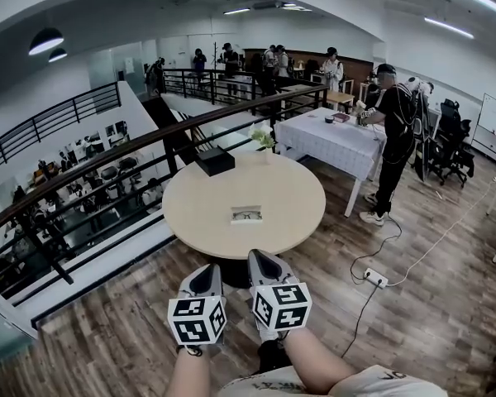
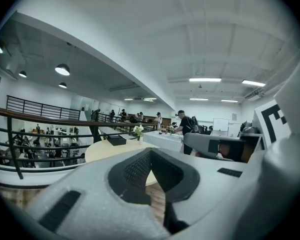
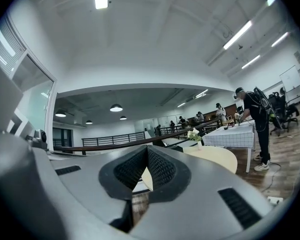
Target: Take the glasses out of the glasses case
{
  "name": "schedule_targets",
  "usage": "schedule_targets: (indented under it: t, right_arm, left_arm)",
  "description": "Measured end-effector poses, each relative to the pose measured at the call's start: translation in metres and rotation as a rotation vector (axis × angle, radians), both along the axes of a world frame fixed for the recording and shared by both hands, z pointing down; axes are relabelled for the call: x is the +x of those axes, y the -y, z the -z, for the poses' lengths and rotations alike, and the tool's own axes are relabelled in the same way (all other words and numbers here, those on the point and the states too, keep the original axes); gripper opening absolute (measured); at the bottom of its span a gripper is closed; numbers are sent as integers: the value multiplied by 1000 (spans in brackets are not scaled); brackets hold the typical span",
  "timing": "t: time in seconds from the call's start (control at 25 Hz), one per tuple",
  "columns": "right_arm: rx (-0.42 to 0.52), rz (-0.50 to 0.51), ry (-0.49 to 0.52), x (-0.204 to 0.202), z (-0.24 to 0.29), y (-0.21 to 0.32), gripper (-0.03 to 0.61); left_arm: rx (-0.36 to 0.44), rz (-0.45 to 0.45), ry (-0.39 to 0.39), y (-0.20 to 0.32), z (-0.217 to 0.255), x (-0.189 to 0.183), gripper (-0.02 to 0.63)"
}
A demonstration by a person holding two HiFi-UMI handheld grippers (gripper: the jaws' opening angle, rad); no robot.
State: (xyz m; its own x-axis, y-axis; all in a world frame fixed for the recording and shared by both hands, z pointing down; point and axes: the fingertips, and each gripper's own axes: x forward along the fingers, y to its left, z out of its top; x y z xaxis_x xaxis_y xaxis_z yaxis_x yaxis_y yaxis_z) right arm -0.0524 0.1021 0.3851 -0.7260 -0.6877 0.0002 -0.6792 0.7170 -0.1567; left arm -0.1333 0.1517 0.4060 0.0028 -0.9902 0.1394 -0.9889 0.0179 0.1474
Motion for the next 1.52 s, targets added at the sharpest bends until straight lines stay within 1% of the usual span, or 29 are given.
schedule_targets:
  t: [0.2,0.36,0.68,1.04,1.36,1.52]
  right_arm:
    - [20,-9,34,-8,6,38,15]
    - [22,-8,38,-12,2,77,15]
    - [-12,-20,27,-17,-14,164,15]
    - [-52,5,1,-29,-28,267,15]
    - [-88,58,-31,-55,-59,374,15]
    - [-92,75,-33,-69,-52,422,15]
  left_arm:
    - [3,-5,13,38,0,-9,12]
    - [-3,-20,20,82,-5,-9,12]
    - [-29,-52,23,172,-17,-9,12]
    - [-78,-54,23,280,-26,-18,12]
    - [-91,-33,67,388,-33,-40,12]
    - [-111,-31,98,436,-32,-49,12]
